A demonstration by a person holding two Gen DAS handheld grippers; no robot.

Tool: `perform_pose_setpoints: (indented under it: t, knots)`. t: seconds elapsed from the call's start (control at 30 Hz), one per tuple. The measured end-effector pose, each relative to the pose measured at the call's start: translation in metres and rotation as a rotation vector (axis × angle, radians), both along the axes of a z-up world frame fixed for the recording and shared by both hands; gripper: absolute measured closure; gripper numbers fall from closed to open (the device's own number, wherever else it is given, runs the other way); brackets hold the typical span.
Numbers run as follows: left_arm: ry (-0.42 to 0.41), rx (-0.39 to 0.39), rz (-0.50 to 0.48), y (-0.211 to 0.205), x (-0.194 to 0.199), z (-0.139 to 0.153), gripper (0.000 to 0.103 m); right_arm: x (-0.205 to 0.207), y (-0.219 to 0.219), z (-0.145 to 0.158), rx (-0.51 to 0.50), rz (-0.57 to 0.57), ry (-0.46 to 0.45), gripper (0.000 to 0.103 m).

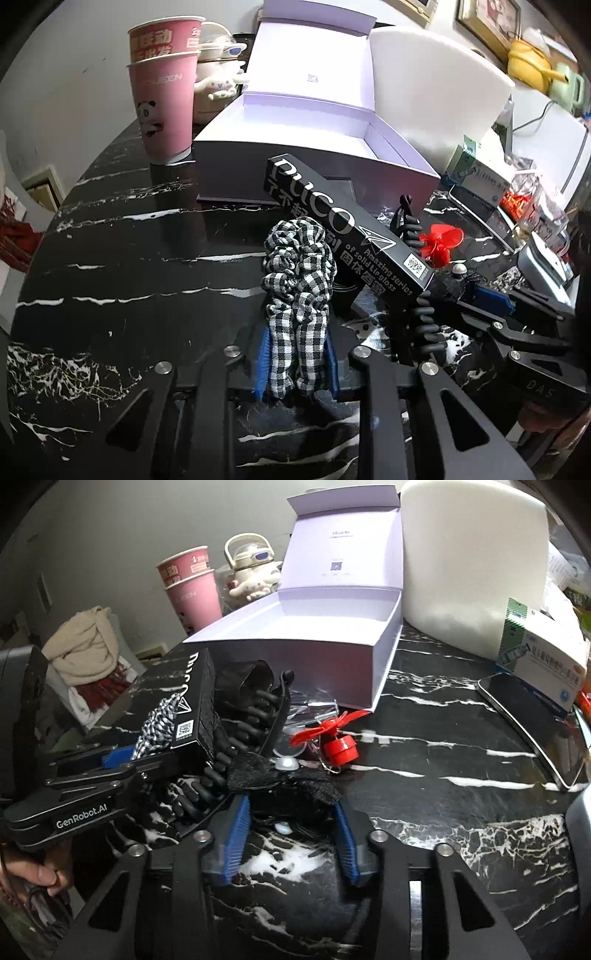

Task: Organize rigid objects
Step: 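Grasp the gingham scrunchie with the left tool while the right tool grasps the black lace clip, then carry the scrunchie and lace clip into the lavender box with both tools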

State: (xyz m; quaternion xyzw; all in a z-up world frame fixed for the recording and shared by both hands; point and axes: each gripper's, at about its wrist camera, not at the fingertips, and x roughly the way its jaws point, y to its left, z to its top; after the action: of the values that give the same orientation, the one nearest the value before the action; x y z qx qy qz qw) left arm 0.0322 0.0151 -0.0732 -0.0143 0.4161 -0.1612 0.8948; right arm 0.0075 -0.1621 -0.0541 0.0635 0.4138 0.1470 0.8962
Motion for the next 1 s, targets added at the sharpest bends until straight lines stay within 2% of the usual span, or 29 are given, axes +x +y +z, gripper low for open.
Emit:
perform_pose_setpoints:
  t: [0.5,1.0]
  knots:
    - [-0.08,0.012,-0.006,0.007,-0.031,0.029,0.081,-0.011,-0.004,0.004,0.007,0.009,0.0,0.066]
    - [-0.076,0.018,-0.036,0.002,-0.024,0.041,0.081,-0.016,0.001,0.027,-0.124,0.012,-0.047,0.066]
